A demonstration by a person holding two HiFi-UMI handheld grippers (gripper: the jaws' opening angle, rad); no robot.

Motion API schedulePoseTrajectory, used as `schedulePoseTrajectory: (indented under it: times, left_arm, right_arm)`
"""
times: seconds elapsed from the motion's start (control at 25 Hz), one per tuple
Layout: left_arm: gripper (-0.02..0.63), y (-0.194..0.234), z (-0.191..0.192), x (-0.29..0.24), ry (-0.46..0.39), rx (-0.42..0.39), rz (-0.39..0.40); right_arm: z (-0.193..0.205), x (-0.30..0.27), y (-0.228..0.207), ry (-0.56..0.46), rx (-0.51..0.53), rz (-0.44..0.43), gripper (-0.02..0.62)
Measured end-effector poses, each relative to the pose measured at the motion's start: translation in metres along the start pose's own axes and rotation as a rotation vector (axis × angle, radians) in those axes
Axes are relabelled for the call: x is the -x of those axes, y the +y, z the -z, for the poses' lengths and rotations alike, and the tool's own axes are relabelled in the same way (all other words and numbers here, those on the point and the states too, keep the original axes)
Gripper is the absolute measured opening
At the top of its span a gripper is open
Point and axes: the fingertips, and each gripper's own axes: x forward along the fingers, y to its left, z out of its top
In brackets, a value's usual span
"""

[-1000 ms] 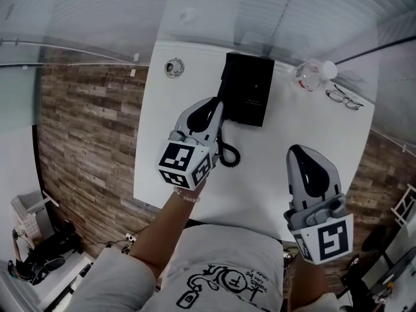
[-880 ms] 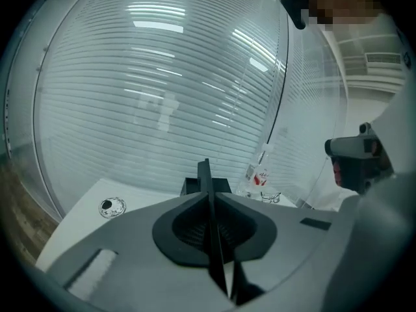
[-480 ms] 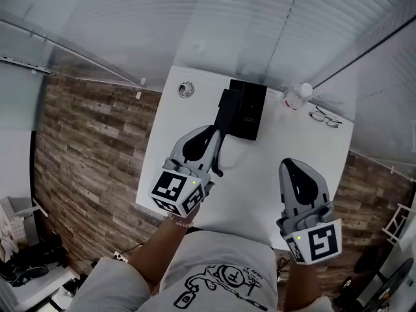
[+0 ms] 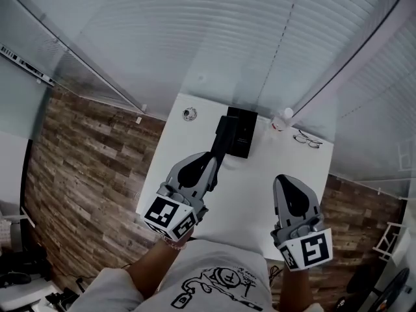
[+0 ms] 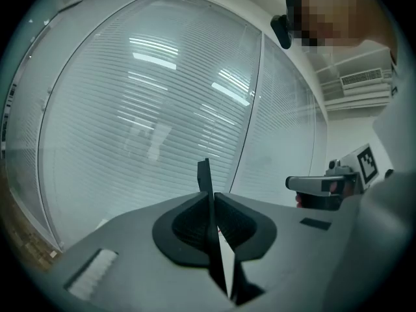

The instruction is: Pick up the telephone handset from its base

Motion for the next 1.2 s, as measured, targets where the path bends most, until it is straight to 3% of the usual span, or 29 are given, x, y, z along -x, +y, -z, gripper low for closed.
schedulePoseTrajectory:
  times: [0.52,1.2]
  left_arm:
    - [0.023,-0.046,-0.078,0.049,-0.19,-0.025,0.074]
    - [0.023,-0.092,-0.102,0.094,-0.295,0.002,0.16]
  right_arm:
    - [-0.064,0.033,0.014,-0.077,0.06,0.018,0.008]
    - [-0.089,0.071,0.042,-0.098,0.104,0.002,0.008]
